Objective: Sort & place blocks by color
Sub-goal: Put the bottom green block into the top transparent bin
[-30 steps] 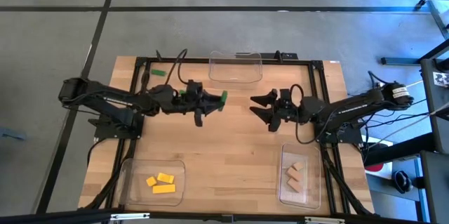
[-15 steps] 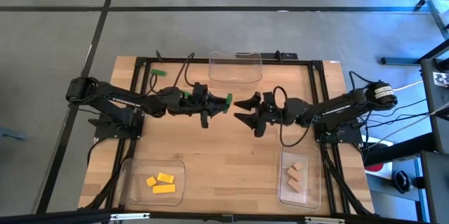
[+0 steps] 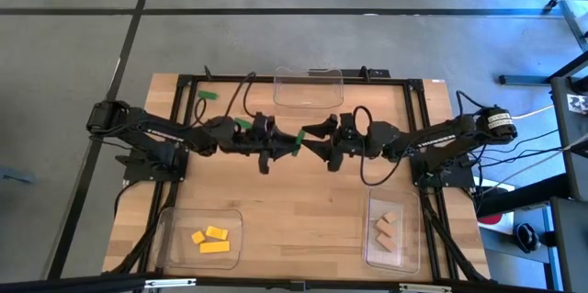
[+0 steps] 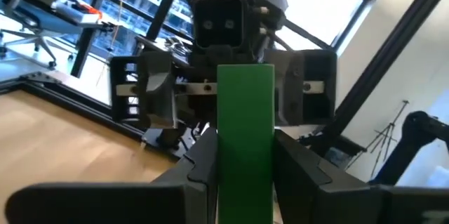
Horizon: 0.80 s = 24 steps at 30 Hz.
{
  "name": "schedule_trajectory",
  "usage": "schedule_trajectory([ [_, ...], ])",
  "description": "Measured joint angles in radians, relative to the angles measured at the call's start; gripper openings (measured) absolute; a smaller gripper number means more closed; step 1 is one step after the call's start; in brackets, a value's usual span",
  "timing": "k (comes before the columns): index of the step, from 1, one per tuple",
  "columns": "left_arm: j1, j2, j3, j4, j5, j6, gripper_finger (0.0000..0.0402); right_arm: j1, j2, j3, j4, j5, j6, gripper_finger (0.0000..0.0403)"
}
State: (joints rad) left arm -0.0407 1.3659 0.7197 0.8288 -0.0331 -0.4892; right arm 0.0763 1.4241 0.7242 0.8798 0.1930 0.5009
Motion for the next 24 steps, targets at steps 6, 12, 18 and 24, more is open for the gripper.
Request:
schedule_trajectory([
  [6, -0.003, 0.004, 0.000, 0.000, 0.007, -0.006, 0.0085, -0.007, 0.000, 0.000, -0.001, -0.052, 0.040, 0.0283],
  [12, -0.006, 0.004, 0.000, 0.001, 0.024, -0.007, 0.0085, -0.007, 0.000, 0.000, -0.001, -0.057, 0.038, 0.0283],
  [18, -0.014, 0.004, 0.000, 0.000, 0.019, -0.006, 0.0085, -0.006, 0.000, 0.000, -0.001, -0.060, 0.037, 0.0282],
  [24, -0.014, 0.004, 0.000, -0.005, 0.009, -0.006, 0.0085, -0.006, 0.000, 0.000, -0.001, -0.059, 0.037, 0.0261],
])
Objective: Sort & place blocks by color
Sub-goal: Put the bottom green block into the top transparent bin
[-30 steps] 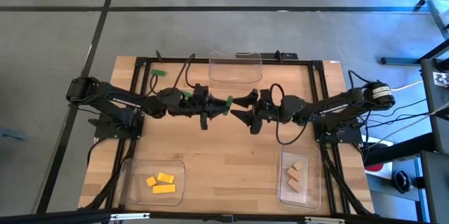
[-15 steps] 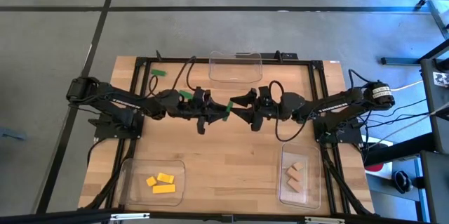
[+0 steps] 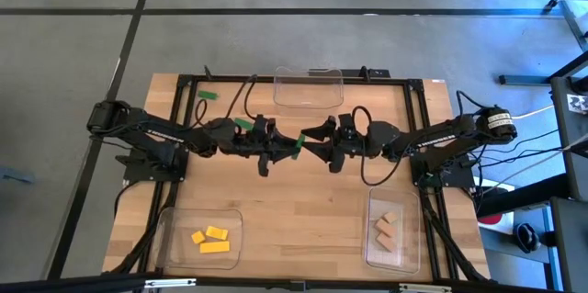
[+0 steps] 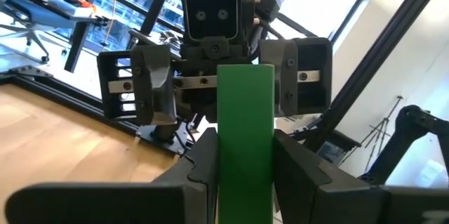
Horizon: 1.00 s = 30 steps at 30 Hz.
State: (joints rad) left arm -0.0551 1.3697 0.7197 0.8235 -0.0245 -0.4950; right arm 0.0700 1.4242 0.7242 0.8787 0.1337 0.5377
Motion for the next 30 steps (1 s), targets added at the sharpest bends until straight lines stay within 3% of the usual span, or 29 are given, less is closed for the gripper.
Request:
schedule_trajectory([
  [8, 0.040, -0.038, 0.000, -0.143, -0.065, 0.060, 0.0085, -0.013, -0.026, 0.000, -0.022, 0.011, -0.062, 0.0252],
  [14, 0.142, -0.161, 0.003, -0.349, -0.040, 0.103, 0.0085, -0.053, -0.159, 0.000, -0.247, 0.008, -0.079, 0.0252],
  [18, 0.263, -0.164, 0.090, -0.559, -0.052, 0.114, 0.0085, -0.070, -0.257, 0.000, -0.399, 0.007, -0.079, 0.0252],
  [24, 0.448, 0.055, 0.329, -0.859, 0.042, 0.168, 0.0085, -0.075, -0.323, 0.000, -0.463, 0.018, -0.104, 0.0252],
  [30, 0.543, 0.341, 0.532, -1.080, 0.036, 0.154, 0.0085, -0.075, -0.319, 0.000, -0.463, 0.041, -0.095, 0.0252],
])
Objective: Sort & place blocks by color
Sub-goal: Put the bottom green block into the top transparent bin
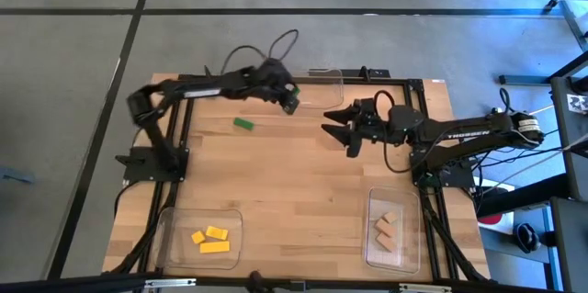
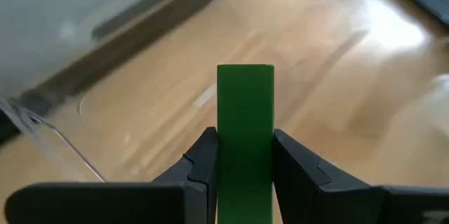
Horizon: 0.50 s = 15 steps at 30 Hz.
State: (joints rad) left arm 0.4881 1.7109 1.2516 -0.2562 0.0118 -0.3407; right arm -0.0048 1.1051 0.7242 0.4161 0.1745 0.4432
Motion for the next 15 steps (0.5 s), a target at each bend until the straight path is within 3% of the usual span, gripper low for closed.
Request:
schedule_trajectory([
  [8, 0.043, 0.215, 0.163, -0.061, -0.075, -0.080, 0.0085, 0.002, 0.005, 0.000, -0.003, 0.007, 0.050, 0.0252],
  [15, 0.030, 0.296, 0.188, -0.068, -0.121, -0.124, 0.0085, 0.002, 0.005, 0.000, -0.002, 0.015, 0.052, 0.0252],
])
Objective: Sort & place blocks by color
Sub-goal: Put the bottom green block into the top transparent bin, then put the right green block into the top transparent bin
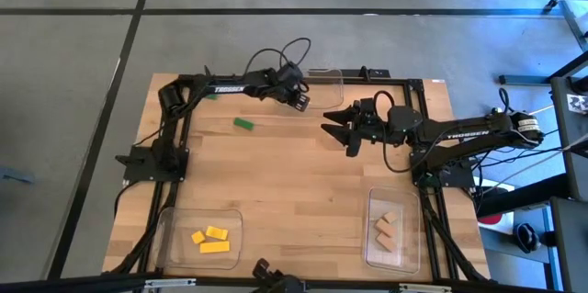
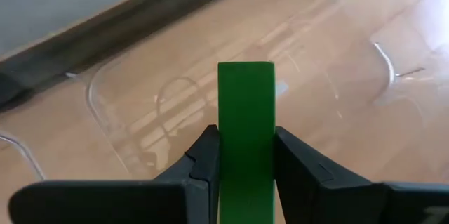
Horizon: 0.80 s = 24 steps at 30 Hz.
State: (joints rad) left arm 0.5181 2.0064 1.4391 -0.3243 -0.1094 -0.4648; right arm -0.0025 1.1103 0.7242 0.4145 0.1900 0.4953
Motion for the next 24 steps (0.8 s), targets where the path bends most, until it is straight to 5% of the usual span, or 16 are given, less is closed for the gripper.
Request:
schedule_trajectory([
  [6, -0.011, 0.002, 0.001, 0.005, -0.060, 0.002, 0.0153, 0.000, 0.000, 0.000, 0.001, 0.001, -0.001, 0.0252],
  [12, 0.016, -0.016, 0.002, 0.000, 0.014, 0.001, 0.0216, 0.000, 0.000, 0.000, 0.000, 0.001, -0.001, 0.0252],
  [24, 0.043, -0.299, 0.001, 0.017, 0.075, 0.069, 0.0230, 0.000, 0.001, 0.000, 0.003, 0.001, -0.002, 0.0252],
])
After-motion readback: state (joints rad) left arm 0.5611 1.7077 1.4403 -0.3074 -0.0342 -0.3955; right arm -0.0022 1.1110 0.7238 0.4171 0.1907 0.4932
